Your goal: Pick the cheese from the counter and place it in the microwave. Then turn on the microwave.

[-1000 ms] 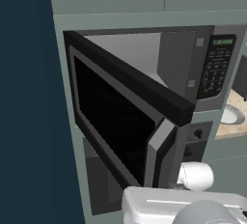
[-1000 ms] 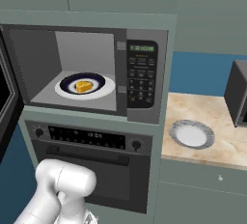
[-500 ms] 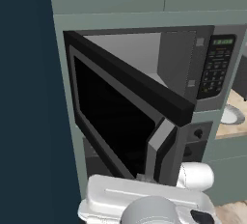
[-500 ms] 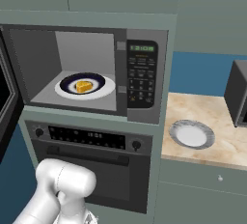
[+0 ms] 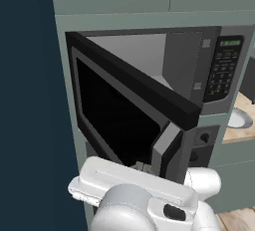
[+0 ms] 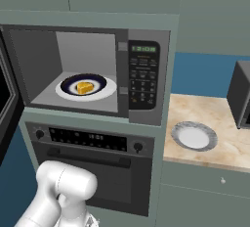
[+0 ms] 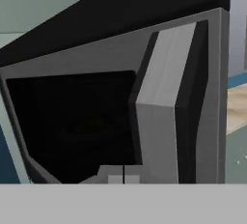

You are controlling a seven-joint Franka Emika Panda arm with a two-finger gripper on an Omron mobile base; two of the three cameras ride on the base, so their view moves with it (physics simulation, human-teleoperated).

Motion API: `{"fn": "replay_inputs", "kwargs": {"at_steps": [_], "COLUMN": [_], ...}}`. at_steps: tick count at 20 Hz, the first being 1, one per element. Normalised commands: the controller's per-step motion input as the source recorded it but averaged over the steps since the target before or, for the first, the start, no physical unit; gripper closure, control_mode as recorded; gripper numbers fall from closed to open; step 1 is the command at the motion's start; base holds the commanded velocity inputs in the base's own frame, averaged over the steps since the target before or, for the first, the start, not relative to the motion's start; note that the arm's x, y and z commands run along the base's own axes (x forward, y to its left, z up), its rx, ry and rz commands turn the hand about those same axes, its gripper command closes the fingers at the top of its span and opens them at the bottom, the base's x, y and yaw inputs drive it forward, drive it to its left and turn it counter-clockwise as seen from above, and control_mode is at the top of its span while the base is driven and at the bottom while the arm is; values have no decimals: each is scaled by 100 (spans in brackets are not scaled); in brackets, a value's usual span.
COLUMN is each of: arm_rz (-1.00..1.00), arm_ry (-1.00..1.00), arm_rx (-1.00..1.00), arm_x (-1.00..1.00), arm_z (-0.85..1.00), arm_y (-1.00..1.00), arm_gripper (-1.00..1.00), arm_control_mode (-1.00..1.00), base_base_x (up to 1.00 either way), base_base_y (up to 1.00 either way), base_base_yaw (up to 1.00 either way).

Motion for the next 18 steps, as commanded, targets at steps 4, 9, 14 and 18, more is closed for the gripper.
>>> {"fn": "replay_inputs", "kwargs": {"at_steps": [4,9,14,18], "arm_rz": [-25,-25,-25,-23], "arm_ry": [-12,-7,-1,0], "arm_rx": [-12,-11,-8,-3], "arm_x": [16,18,44,72], "arm_z": [0,0,0,0], "arm_y": [0,0,-18,-28], "arm_gripper": [100,100,100,100], "arm_control_mode": [-100,-100,-100,-100], "base_base_x": [0,0,0,0], "base_base_y": [0,0,0,0], "base_base_yaw": [0,0,0,0]}}
